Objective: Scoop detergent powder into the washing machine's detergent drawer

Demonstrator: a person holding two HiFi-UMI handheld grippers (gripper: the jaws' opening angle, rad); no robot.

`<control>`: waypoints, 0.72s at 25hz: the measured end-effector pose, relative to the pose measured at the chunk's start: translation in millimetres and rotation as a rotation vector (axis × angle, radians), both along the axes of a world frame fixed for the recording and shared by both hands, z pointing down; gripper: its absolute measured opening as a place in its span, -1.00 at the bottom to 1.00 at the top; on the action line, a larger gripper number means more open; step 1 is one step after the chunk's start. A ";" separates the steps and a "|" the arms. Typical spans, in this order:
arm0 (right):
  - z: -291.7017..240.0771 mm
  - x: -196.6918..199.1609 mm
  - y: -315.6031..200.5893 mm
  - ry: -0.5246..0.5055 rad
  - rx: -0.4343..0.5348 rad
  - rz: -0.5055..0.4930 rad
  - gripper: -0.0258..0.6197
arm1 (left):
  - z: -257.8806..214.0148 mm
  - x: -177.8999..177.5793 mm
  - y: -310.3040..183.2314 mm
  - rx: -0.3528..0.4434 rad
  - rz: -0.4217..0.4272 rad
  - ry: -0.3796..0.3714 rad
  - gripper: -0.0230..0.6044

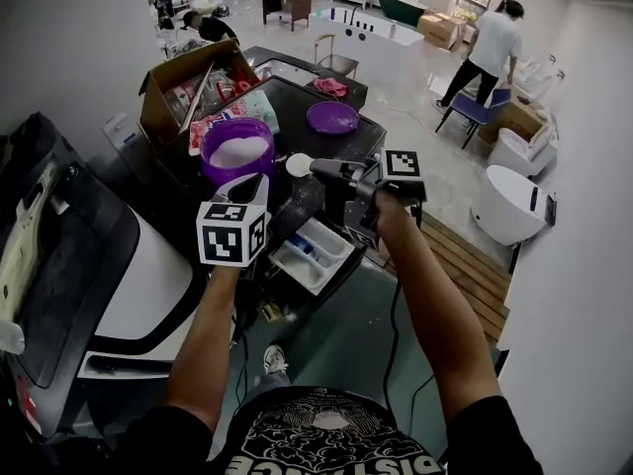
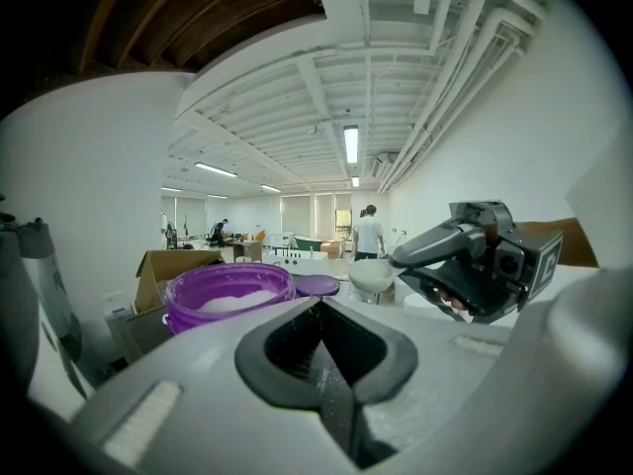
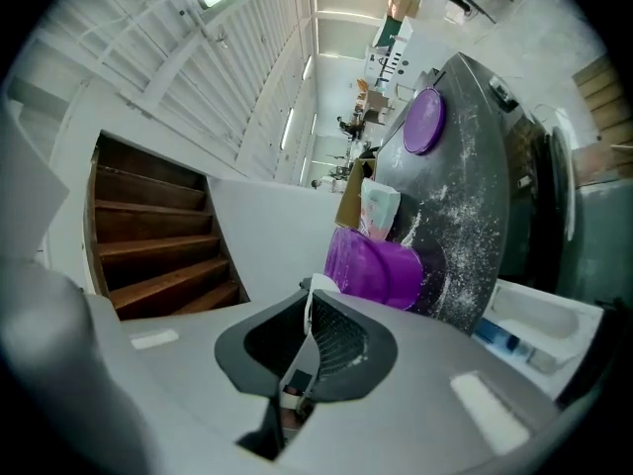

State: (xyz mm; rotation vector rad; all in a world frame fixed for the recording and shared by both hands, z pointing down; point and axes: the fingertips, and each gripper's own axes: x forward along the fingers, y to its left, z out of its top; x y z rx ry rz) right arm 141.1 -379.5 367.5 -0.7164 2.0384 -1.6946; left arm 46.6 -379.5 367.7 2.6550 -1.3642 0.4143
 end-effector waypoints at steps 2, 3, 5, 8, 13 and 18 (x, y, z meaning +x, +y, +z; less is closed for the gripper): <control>3.8 1.2 6.9 -0.002 -0.005 -0.013 -0.81 | 3.3 1.5 8.2 -0.004 -0.010 -0.004 -0.92; 6.7 1.8 10.4 -0.002 -0.008 -0.019 -0.81 | 5.6 2.2 12.6 -0.006 -0.014 -0.006 -0.92; 14.0 3.9 17.4 -0.002 -0.014 -0.028 -0.81 | 10.7 3.8 21.4 -0.009 -0.022 -0.009 -0.92; 24.8 5.0 28.9 -0.008 -0.025 -0.040 -0.81 | 18.4 4.4 34.9 -0.013 -0.037 -0.010 -0.92; 45.8 4.8 49.4 -0.008 -0.049 -0.051 -0.81 | 31.2 2.4 56.6 -0.023 -0.061 -0.012 -0.92; 63.5 4.2 68.8 -0.010 -0.069 -0.059 -0.81 | 44.3 0.5 75.2 -0.036 -0.071 -0.011 -0.92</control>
